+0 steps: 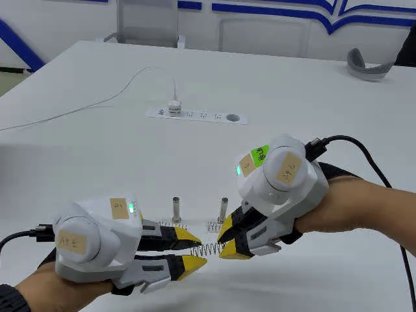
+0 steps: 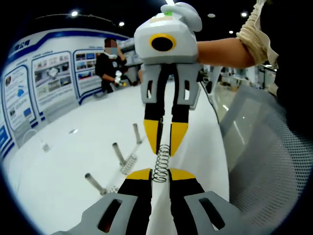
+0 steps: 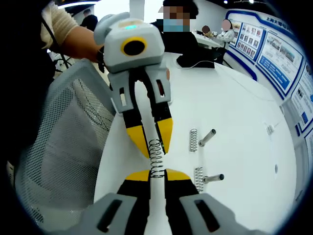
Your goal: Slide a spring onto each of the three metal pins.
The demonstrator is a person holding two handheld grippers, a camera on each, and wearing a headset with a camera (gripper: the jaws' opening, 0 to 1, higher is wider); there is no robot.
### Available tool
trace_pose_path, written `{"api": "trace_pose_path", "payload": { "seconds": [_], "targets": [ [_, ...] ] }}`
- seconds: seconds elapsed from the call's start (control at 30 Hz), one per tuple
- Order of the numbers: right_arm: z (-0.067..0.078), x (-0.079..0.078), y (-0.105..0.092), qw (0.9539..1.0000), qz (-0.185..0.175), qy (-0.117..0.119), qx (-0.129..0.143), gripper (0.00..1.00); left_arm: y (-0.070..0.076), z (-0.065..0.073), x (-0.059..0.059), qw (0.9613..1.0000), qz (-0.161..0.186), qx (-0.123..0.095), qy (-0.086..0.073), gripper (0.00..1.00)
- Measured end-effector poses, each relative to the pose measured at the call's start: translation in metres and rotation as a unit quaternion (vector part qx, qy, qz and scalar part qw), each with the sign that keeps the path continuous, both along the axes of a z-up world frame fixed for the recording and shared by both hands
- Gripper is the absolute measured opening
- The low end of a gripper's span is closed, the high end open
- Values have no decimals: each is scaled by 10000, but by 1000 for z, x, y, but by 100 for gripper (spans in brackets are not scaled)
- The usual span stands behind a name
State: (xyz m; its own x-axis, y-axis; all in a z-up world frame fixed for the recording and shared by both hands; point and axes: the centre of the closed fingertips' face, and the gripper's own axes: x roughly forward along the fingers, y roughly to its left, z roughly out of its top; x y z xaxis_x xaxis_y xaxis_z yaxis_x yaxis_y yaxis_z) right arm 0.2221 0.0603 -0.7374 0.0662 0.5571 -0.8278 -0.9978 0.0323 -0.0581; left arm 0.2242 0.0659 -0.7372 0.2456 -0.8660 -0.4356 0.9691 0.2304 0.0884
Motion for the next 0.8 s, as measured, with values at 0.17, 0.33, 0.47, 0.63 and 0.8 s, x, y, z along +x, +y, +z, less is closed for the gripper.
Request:
{"api": "trace_pose_path", "payload": {
  "seconds": [0.17,0.33,0.47,0.63,0.8],
  "targets": [
    [4,-3,2,10000,29,21,21,11,0,-4,-2,9999,-62,134,-87,12],
    [18,-6,12,9997,68,-3,216,11,1,-8,-3,9996,-90,246,-100,11],
    [29,-7,21,9993,80,-17,371,11,-1,-7,-4,9996,-103,230,-121,11],
    [32,-9,27,9991,130,-102,403,11,-2,-5,-4,9996,-117,222,-132,11],
    [31,-9,27,9991,106,-101,410,13,-1,-5,-3,9996,-80,211,-143,10]
  ]
}}
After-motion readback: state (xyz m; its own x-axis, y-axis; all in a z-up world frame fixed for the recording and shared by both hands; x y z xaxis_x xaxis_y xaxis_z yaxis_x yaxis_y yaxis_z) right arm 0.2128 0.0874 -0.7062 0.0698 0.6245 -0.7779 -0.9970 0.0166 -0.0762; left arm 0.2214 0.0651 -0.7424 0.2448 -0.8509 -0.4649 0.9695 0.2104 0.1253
